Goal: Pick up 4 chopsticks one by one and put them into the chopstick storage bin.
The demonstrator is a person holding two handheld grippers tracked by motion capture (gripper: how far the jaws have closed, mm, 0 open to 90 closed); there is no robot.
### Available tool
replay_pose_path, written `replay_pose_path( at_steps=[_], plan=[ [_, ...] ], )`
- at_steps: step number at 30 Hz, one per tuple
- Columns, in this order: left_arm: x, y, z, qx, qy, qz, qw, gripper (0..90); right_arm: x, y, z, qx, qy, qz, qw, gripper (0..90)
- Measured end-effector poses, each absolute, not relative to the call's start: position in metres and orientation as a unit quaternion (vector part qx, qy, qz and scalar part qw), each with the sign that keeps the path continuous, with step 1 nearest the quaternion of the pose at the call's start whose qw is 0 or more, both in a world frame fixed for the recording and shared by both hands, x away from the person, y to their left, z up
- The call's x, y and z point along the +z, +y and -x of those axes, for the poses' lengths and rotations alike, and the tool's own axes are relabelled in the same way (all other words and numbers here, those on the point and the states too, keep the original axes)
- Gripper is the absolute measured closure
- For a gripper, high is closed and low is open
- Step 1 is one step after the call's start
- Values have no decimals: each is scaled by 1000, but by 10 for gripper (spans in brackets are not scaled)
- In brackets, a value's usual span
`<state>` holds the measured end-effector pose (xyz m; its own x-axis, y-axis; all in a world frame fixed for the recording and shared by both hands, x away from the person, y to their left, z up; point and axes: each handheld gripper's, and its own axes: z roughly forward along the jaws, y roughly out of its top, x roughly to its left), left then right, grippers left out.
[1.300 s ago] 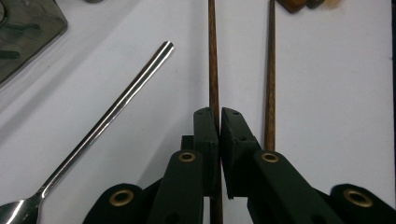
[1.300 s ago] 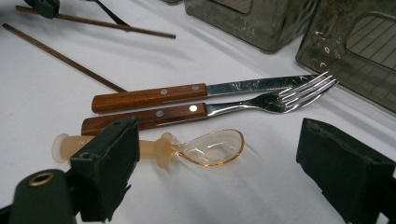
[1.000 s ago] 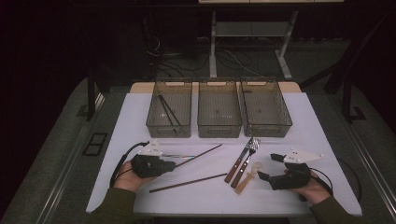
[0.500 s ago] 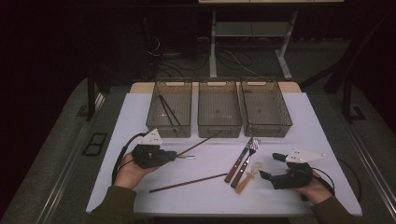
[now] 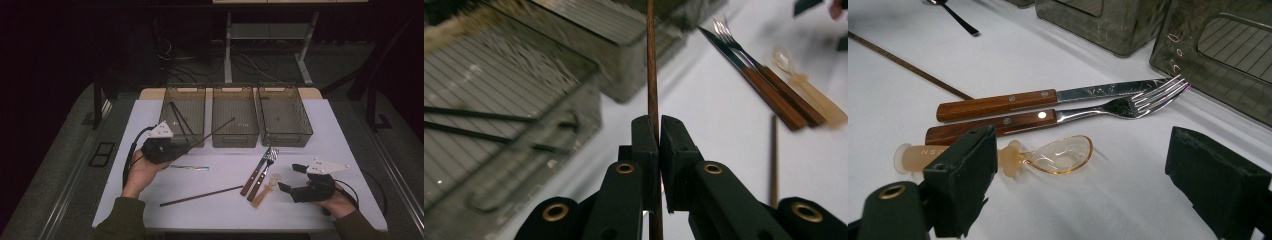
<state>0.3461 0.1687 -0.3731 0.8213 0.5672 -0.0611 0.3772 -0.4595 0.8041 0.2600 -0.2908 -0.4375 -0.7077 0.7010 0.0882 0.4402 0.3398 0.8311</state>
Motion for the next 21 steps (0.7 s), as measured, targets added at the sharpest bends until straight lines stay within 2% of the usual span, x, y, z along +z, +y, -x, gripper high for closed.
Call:
replay_pose_path(
  at_steps=[21],
  plan=[
    [-360,182,-400,186,354,-797,452,857,-437,-293,-260,456,802,-358,145,135]
  ],
)
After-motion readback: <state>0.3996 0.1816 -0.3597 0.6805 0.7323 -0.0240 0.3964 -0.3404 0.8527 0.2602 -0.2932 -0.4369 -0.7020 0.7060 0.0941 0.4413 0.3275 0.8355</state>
